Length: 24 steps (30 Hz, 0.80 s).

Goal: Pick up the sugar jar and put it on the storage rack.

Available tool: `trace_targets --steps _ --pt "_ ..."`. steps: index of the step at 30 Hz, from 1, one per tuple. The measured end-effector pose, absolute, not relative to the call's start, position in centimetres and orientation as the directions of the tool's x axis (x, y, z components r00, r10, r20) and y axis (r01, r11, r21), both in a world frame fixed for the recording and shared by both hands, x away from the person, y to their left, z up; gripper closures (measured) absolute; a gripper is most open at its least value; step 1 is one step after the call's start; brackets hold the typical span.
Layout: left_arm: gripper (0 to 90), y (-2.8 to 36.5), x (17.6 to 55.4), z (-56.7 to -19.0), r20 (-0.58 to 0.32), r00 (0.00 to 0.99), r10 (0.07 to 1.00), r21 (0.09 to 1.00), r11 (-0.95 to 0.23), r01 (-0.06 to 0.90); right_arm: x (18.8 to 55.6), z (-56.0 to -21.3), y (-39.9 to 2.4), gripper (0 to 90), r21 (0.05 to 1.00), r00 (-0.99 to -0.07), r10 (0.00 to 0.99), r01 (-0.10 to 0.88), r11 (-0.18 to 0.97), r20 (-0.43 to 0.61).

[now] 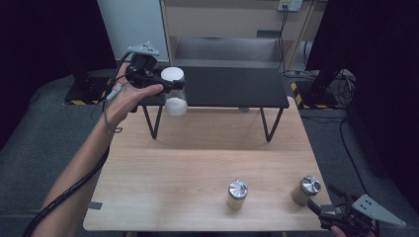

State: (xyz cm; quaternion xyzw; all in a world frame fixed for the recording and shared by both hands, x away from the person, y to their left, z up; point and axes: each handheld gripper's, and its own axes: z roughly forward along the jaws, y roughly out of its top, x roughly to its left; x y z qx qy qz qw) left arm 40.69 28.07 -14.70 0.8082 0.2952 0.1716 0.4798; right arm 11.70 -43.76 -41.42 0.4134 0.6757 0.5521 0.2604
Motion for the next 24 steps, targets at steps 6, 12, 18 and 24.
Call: trace_targets --steps 6,12,18,24 --pt "32.4 27.5 41.6 -13.9 -0.001 0.716 0.699 0.884 -0.334 0.327 11.7 -41.5 -43.9 4.2 0.961 -0.523 0.845 0.271 0.047 0.106" --pt "32.4 27.0 42.4 -13.8 -0.008 0.663 0.749 0.892 -0.295 0.343 11.7 -41.5 -43.9 4.2 0.962 -0.523 0.845 0.27 0.044 0.108" --pt "32.4 26.7 43.7 -14.1 -0.029 0.614 0.788 0.891 -0.258 0.373 11.7 -41.5 -44.0 4.2 0.962 -0.524 0.845 0.27 0.042 0.11" --pt "32.4 26.1 44.8 -14.7 -0.042 0.557 0.829 0.89 -0.222 0.397 11.7 -41.5 -44.0 4.3 0.962 -0.523 0.845 0.271 0.04 0.112"
